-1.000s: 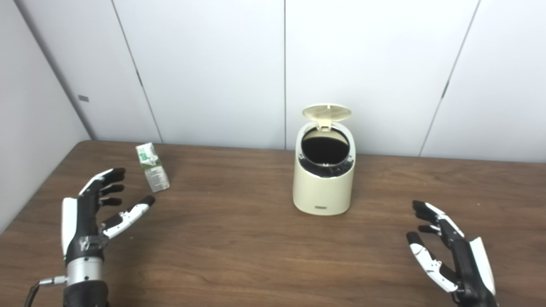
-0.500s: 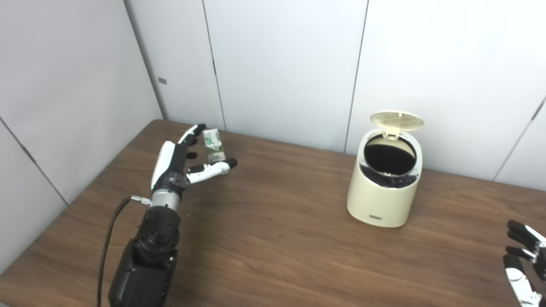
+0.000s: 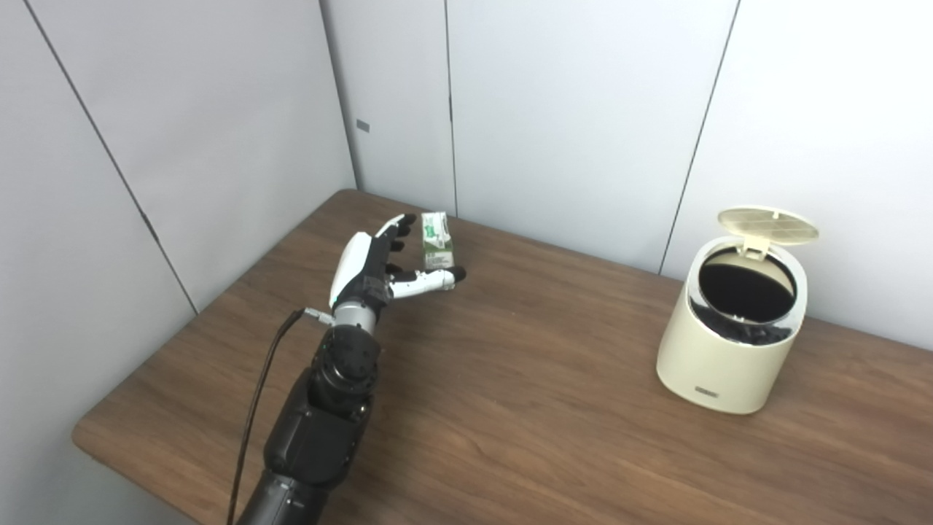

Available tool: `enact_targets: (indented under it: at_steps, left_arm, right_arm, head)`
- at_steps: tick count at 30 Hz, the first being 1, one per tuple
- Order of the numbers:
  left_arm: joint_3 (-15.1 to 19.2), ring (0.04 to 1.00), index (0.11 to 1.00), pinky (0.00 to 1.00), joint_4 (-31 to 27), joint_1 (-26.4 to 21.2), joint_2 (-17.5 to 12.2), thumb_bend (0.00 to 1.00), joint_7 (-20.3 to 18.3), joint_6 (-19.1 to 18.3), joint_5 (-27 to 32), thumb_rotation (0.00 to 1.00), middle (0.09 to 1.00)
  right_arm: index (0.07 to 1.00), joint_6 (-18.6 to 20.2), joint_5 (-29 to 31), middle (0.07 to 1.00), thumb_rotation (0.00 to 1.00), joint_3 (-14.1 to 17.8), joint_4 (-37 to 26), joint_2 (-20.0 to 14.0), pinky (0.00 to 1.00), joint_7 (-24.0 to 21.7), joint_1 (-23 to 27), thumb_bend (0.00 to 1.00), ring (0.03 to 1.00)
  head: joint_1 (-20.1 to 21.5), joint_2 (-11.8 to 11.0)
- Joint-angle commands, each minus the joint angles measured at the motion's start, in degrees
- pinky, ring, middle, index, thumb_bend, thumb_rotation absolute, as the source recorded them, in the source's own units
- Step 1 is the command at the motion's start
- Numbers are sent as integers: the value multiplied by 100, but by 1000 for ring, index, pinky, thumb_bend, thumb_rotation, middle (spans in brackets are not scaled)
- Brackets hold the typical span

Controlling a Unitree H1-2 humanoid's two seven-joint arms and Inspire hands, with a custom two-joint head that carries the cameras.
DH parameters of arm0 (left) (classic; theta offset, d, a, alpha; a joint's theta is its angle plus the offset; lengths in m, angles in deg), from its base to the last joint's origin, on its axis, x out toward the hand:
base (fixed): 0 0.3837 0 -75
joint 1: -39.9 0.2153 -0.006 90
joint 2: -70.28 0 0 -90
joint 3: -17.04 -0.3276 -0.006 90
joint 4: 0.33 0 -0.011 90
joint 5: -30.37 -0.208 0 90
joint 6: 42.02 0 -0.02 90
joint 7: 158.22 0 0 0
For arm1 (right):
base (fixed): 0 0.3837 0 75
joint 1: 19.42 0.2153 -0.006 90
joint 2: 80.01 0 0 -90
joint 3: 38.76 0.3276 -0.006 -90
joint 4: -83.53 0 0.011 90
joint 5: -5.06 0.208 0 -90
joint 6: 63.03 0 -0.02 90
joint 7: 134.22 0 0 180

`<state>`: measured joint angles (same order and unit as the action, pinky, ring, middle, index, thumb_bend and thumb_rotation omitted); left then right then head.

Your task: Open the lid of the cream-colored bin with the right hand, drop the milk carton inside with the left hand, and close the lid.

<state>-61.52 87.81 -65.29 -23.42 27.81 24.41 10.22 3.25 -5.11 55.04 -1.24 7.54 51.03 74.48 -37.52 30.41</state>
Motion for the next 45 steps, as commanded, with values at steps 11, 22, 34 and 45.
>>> enact_targets:
  at_steps: [11, 22, 34, 45]
  left_arm:
    - [-28, 812, 948, 624, 216, -307, -277, 1000, 106, -1, -71, 319, 875]
    - [51, 864, 991, 672, 697, -496, -319, 1000, 116, -13, 142, 250, 945]
    - [-73, 953, 998, 769, 1217, -816, -557, 1000, 13, -2, 306, 147, 1000]
    - [-127, 982, 984, 819, 1765, -1170, -711, 1000, 51, -155, 353, 91, 1000]
  right_arm:
    - [744, -319, 16, 779, 917, -116, 355, -135, 591, 214, 30, 412, 761]
    - [745, -320, 11, 778, 929, -224, 372, -188, 584, 316, 5, 428, 759]
    - [741, -320, -28, 777, 946, -357, 363, -262, 578, 472, -35, 473, 754]
    - [735, -320, -125, 767, 979, -351, 278, -269, 544, 527, -108, 515, 738]
  head:
    - [30, -29]
    - [83, -81]
    - [242, -161]
    - [353, -218]
